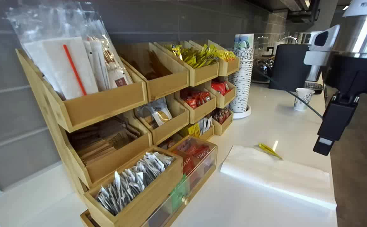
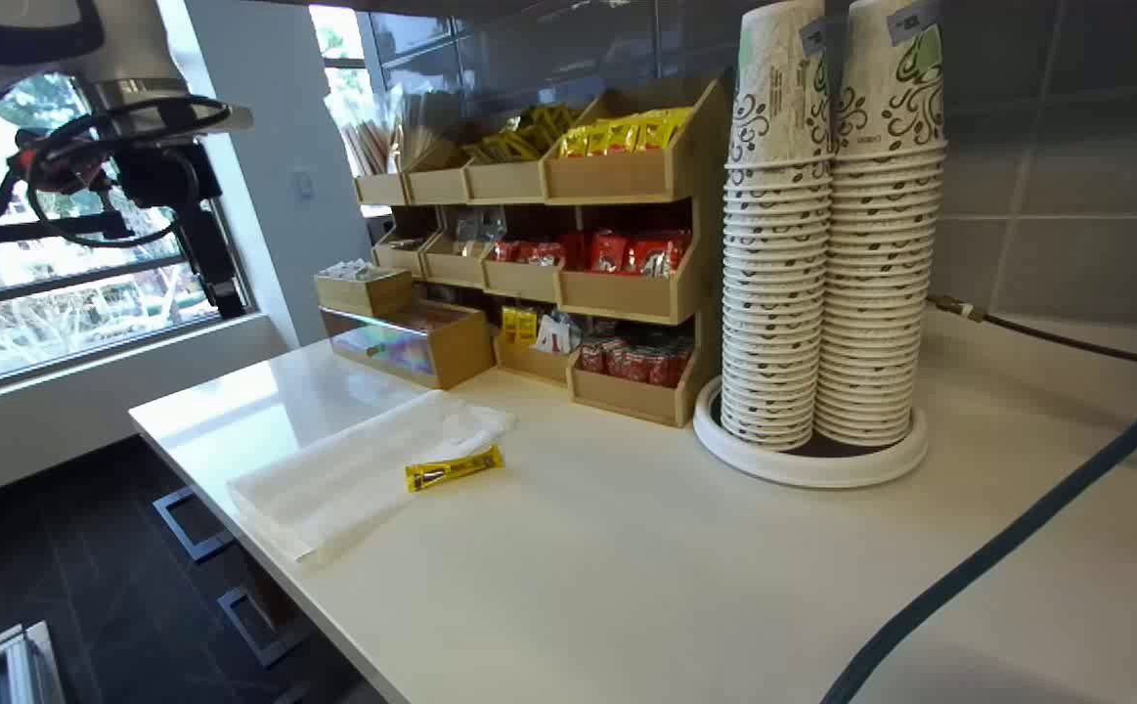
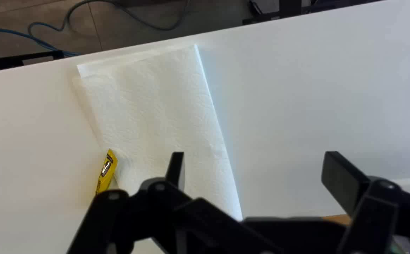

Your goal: Pick up the yellow package and place it in the top most second left rack

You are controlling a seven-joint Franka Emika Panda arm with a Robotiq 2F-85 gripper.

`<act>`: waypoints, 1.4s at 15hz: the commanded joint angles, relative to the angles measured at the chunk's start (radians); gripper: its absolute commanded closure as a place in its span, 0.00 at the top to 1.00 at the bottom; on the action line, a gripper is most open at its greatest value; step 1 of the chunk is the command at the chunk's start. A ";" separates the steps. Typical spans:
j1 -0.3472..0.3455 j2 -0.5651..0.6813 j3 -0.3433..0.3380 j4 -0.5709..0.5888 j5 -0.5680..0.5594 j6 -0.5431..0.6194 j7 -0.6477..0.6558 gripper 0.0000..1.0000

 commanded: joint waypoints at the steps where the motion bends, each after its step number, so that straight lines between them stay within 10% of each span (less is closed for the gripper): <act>1: 0.008 0.001 -0.008 0.001 -0.005 -0.002 0.004 1.00; 10: 0.008 0.001 -0.008 0.001 -0.005 -0.002 0.004 1.00; 21: -0.188 0.035 -0.151 -0.077 -0.170 0.166 -0.011 1.00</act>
